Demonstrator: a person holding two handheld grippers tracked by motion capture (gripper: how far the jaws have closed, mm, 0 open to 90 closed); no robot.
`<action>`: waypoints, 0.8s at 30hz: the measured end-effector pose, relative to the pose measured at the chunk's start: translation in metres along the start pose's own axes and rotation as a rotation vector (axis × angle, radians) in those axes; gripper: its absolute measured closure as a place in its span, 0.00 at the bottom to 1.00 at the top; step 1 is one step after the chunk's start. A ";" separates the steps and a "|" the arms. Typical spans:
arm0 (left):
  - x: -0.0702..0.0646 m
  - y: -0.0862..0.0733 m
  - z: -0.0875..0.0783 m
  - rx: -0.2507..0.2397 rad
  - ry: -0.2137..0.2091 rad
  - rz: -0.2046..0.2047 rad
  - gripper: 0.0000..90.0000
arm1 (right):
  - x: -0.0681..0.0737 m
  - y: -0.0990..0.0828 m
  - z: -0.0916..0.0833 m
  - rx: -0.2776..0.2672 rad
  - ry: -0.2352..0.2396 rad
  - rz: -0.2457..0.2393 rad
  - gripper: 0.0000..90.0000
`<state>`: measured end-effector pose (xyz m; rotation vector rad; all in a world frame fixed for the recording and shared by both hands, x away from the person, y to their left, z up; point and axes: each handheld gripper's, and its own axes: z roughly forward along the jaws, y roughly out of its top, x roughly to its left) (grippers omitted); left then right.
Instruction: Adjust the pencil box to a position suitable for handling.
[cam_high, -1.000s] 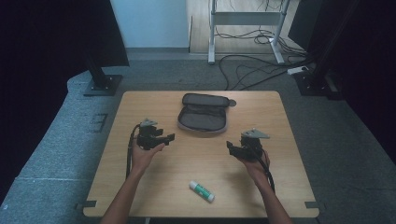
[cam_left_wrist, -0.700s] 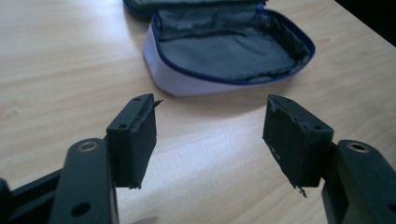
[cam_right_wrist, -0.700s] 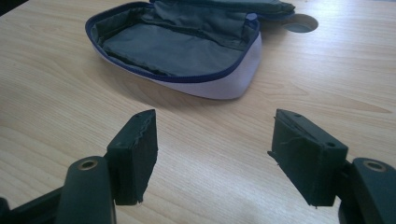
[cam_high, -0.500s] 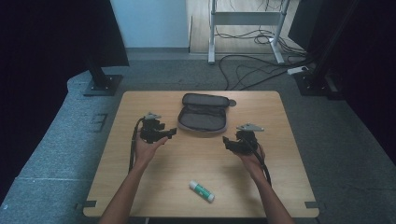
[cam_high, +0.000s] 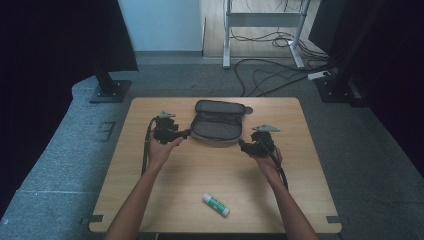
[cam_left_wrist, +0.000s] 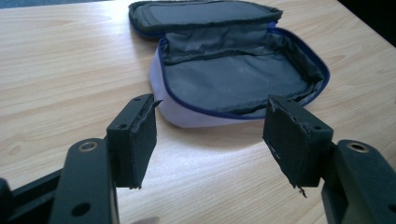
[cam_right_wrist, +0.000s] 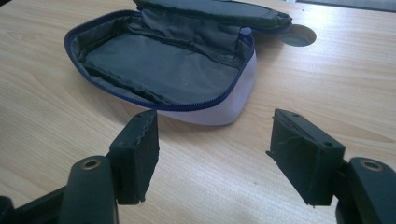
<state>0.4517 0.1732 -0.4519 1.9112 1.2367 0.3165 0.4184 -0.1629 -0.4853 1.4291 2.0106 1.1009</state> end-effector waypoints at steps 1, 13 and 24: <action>0.000 0.000 0.000 0.000 0.000 0.000 0.39 | 0.000 0.002 0.001 0.004 -0.001 -0.003 0.36; 0.001 0.020 0.010 0.014 0.038 0.017 0.38 | -0.004 0.014 0.014 0.021 -0.013 -0.005 0.36; 0.007 0.017 0.042 0.046 0.022 0.001 0.37 | 0.000 0.023 0.027 0.033 -0.014 -0.002 0.38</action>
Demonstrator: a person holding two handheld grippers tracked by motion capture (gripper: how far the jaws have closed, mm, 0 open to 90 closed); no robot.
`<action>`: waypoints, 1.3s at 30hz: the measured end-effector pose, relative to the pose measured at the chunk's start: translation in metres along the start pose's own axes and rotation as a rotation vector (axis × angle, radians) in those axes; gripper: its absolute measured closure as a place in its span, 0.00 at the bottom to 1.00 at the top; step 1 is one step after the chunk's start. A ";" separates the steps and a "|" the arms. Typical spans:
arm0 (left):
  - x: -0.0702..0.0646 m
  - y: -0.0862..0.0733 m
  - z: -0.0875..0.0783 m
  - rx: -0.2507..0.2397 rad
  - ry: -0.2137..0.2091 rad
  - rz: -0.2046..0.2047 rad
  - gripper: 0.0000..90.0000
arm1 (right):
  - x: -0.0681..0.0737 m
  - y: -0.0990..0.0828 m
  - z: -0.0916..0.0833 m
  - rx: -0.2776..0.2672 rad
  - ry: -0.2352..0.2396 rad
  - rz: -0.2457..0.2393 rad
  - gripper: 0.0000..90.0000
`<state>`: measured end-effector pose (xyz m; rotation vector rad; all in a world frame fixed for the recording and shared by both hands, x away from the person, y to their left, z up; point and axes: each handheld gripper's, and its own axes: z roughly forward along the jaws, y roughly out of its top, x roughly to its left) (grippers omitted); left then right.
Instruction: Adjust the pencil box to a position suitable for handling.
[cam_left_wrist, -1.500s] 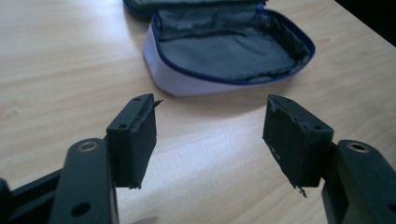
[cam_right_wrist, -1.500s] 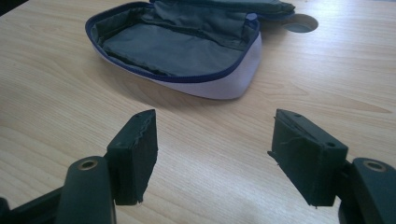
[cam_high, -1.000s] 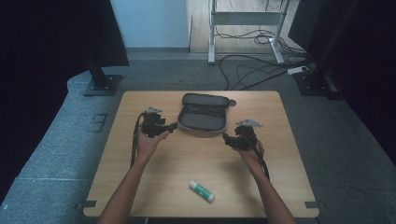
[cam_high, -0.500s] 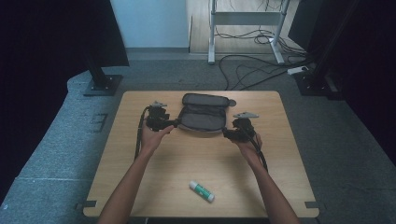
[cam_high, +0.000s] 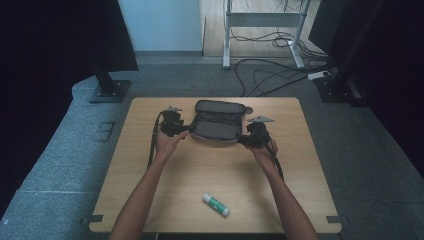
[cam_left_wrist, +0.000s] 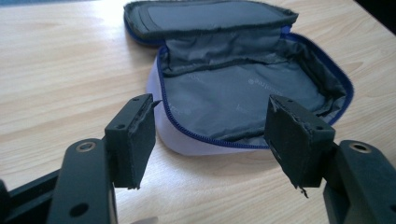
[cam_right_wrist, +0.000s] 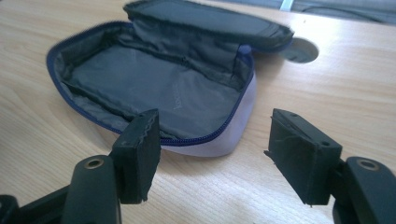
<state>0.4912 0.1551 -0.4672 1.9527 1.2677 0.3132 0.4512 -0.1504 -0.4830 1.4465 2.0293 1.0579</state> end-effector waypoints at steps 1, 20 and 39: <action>0.000 0.000 0.000 0.000 0.000 0.000 0.37 | 0.000 0.000 0.000 0.000 0.000 0.000 0.38; 0.015 0.001 0.053 0.090 0.079 -0.019 0.38 | -0.009 0.005 0.042 0.053 -0.048 0.017 0.49; 0.020 -0.004 0.067 0.130 0.073 -0.037 0.56 | -0.010 -0.006 0.057 0.099 -0.035 0.022 0.60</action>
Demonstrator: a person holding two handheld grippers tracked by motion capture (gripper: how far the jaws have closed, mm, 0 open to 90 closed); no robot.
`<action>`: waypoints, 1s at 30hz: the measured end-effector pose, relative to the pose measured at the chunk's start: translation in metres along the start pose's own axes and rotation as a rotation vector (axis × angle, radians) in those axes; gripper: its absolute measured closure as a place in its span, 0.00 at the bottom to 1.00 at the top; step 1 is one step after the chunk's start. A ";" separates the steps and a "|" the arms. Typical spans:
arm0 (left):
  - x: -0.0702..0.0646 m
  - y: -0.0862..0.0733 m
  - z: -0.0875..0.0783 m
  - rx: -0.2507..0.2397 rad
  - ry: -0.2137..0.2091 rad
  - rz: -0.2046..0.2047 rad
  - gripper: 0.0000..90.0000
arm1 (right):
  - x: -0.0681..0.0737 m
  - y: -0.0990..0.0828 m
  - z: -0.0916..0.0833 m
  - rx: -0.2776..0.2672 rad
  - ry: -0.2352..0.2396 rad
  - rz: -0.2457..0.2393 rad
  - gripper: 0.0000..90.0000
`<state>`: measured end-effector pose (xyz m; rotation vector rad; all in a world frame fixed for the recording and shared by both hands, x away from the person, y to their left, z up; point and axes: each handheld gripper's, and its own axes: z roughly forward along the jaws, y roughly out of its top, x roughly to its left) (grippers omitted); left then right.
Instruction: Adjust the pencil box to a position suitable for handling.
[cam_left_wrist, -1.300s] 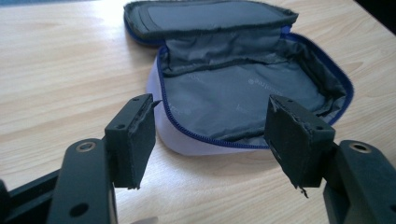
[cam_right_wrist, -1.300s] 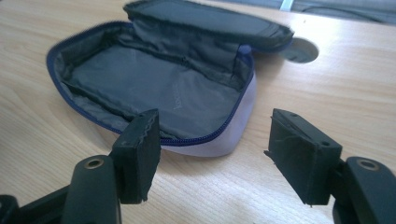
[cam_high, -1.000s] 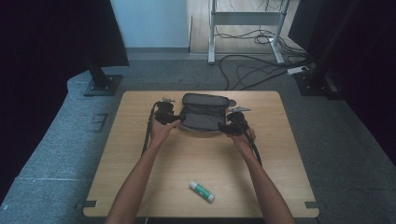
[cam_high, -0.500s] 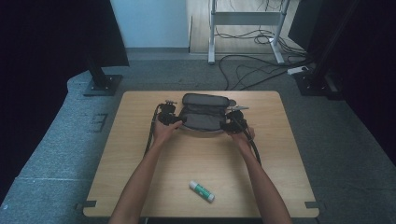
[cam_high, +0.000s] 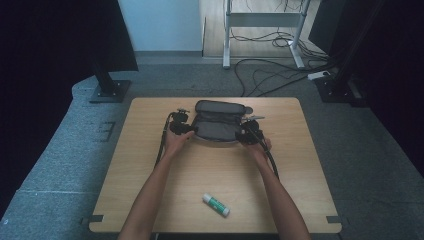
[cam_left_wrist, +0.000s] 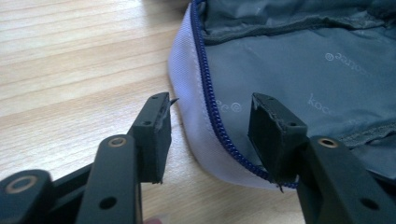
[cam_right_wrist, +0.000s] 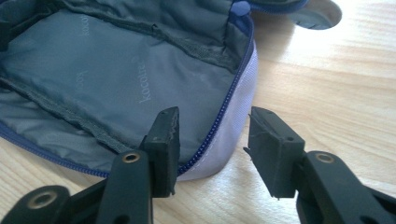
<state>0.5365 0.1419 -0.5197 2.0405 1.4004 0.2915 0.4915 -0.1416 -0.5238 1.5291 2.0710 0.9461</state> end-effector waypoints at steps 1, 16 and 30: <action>-0.001 -0.001 0.002 0.010 -0.003 -0.003 0.56 | 0.000 -0.001 0.001 0.002 0.004 0.001 0.61; 0.000 -0.006 0.005 0.026 0.009 0.003 0.83 | 0.001 -0.005 0.008 0.015 0.014 0.017 0.73; -0.003 -0.008 -0.002 0.022 0.013 0.026 0.93 | -0.002 -0.007 0.005 -0.013 -0.003 0.030 0.96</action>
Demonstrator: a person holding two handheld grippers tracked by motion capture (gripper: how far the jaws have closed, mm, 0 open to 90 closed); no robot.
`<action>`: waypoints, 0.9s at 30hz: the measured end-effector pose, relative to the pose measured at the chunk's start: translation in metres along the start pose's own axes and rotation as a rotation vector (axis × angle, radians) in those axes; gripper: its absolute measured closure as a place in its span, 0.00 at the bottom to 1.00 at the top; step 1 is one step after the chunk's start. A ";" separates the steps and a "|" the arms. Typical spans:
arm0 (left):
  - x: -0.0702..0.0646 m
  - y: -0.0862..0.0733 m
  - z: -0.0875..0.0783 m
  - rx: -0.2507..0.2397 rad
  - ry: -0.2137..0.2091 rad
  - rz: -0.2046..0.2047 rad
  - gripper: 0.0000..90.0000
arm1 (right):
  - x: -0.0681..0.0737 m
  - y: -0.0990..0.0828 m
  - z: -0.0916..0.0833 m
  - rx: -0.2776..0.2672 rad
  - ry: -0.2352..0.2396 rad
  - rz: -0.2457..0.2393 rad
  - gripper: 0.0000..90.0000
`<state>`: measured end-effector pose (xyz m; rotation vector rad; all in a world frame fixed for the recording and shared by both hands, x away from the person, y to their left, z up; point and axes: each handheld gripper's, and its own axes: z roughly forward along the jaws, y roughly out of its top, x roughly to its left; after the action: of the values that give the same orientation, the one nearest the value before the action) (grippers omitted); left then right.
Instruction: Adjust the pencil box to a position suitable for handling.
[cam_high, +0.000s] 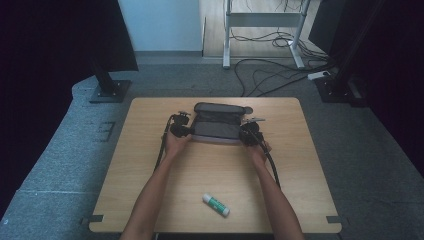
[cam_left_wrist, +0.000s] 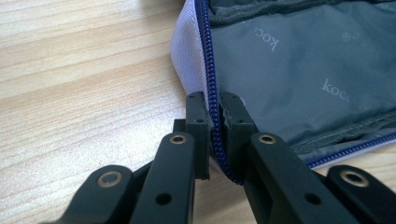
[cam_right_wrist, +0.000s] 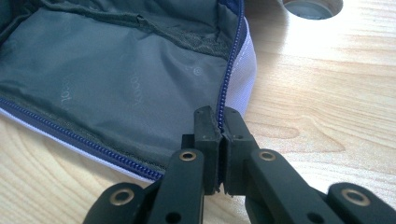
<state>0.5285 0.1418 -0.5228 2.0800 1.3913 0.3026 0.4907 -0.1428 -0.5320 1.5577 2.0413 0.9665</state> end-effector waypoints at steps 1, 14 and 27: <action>0.000 0.000 -0.002 -0.007 -0.004 0.000 0.93 | 0.000 0.000 -0.001 -0.003 0.002 -0.004 0.96; -0.011 0.003 -0.059 -0.128 -0.011 0.036 0.95 | 0.010 0.013 -0.036 -0.096 0.040 -0.013 0.96; -0.014 0.002 -0.085 -0.167 -0.041 0.046 0.95 | 0.020 0.019 -0.065 -0.144 0.057 -0.058 0.97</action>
<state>0.4819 0.1595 -0.4523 1.9721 1.2511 0.3795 0.4540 -0.1398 -0.4719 1.4038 1.9950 1.1215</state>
